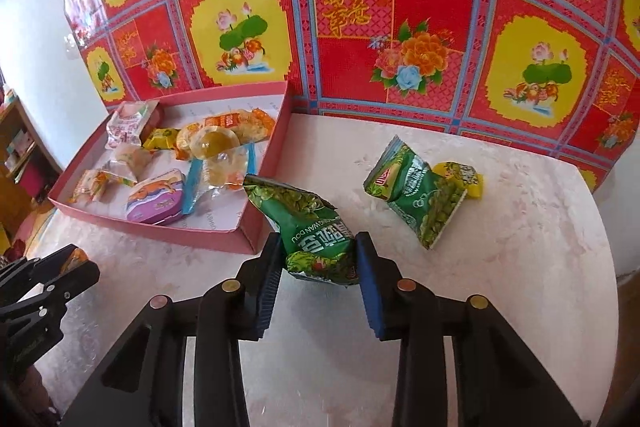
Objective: Organize snacks
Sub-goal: 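Carry the orange jelly cup into the tray with the left gripper while the right carries the green bag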
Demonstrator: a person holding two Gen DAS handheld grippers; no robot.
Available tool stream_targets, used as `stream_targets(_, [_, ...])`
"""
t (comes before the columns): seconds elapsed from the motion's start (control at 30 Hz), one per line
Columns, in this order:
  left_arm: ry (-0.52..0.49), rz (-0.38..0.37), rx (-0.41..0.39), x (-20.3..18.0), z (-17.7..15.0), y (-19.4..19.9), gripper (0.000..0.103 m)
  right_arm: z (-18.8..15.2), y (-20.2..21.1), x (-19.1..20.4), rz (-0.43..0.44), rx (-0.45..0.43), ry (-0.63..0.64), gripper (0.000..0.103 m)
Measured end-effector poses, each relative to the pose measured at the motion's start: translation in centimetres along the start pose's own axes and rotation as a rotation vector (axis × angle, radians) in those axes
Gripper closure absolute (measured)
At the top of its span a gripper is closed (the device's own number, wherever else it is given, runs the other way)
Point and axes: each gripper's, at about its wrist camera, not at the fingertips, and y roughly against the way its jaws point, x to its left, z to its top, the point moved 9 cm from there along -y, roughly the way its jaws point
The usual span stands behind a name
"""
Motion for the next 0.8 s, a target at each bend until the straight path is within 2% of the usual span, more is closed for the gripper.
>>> stream_targets(0.43, [0.026,0.002,-0.056,1.1,1.7,2.0,0.065,0.8,2.8,1.6,0.029,-0.053,0.013,0.066])
stream_targets(0.8, [0.068,0.036,-0.106,3.8,5.5,1.8,0.065,2.7,2.3,3.6,0.060,-0.064,0.045,0.066])
